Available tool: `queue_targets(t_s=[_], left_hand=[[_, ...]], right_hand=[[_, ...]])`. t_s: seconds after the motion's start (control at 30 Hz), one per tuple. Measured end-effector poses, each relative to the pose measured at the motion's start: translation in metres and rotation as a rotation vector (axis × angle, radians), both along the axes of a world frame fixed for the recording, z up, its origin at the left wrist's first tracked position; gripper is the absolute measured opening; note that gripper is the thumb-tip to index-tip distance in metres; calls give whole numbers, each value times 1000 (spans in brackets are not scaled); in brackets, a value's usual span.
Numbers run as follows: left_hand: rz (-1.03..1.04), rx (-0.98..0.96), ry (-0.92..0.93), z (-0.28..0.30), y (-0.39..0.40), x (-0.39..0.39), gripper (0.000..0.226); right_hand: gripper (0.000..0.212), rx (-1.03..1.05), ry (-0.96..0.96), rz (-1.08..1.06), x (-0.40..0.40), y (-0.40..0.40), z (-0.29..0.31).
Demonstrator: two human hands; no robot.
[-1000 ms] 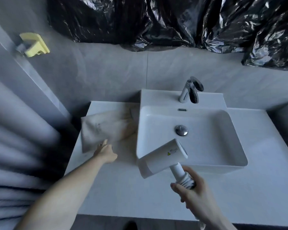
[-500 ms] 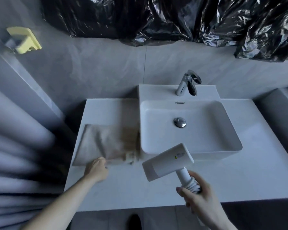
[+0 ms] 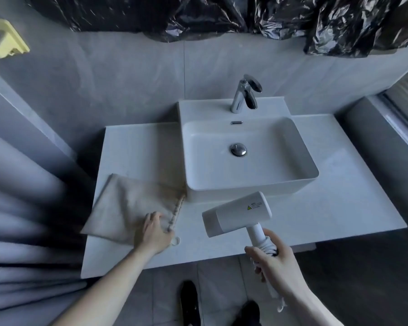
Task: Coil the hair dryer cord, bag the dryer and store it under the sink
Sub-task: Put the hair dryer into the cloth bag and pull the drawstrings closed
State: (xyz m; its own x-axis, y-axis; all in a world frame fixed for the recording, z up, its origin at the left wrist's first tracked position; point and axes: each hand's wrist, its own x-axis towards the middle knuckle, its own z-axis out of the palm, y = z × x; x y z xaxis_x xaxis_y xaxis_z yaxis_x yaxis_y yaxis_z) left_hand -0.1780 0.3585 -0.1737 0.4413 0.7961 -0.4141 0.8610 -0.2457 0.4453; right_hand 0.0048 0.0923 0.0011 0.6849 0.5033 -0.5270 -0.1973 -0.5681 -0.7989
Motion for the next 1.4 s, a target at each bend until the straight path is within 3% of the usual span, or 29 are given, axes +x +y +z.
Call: queue_targets(t_s=[0.1,0.37,0.53,0.7,0.97,1.27,1.4], left_hand=[[41,2,85,-28,12,17,53],[-31,144,112,-32,-33,28,7],[98,102,-2,-21,-101,8,26],[82,190,-73,24,-188,-2,11],[48,127,-263,53,-272,17,16],[-7,-10,-374,21,-296,34,17],[-62,-37,-340,-5,-301,22,10]], right_hand=[[32,-5,-8,-14,3,-10,-2],[29,-1,3,-36,23,-52,-16],[28,17,26,1,38,-86,-26],[32,56,50,67,56,-127,-31],[30,74,80,141,71,-177,-36],[33,14,87,70,40,-199,-59],[30,-10,91,16,17,-198,-80]])
